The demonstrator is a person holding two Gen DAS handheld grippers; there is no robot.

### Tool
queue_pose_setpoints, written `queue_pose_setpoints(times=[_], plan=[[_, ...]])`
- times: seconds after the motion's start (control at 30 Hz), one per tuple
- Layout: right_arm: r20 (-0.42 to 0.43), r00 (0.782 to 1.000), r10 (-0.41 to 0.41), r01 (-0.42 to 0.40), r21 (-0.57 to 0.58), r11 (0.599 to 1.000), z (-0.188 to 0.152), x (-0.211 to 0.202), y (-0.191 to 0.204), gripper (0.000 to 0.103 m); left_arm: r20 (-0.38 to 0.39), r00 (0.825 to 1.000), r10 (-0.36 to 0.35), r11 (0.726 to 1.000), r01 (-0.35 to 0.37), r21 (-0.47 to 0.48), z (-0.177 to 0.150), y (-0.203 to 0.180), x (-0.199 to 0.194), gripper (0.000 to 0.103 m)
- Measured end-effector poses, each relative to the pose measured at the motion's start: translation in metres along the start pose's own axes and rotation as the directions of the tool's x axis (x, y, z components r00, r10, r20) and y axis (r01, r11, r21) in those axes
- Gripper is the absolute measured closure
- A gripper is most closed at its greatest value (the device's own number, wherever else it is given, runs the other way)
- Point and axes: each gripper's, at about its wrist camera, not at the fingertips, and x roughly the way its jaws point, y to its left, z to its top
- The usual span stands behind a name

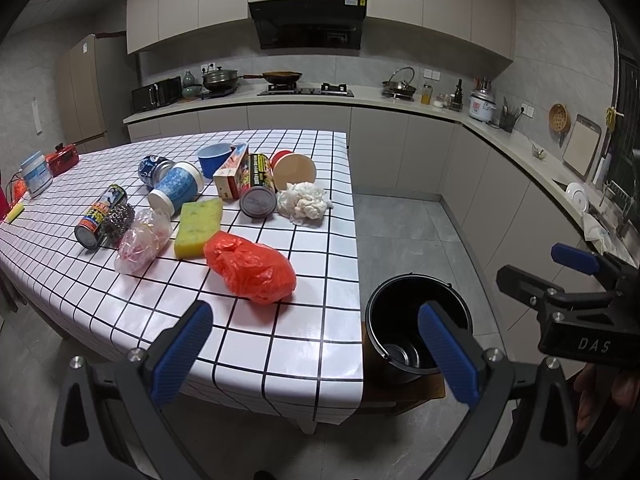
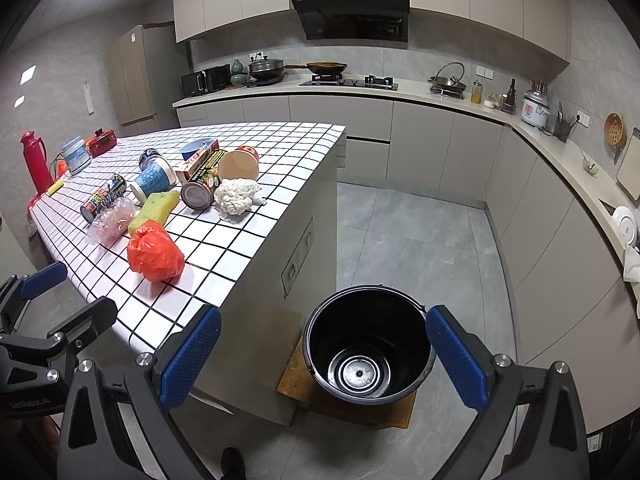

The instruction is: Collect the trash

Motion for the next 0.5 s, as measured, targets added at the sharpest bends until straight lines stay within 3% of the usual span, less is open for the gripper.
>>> queue_pose_setpoints(times=[0.5], plan=[[0.002,1.000,0.001,-0.001,0.002,1.000,0.0011,0.0016,0.0013,0.000,0.005,1.000,0.001,1.000,-0.001,-0.004,-0.0006,0.0036,0.0035,0.000]])
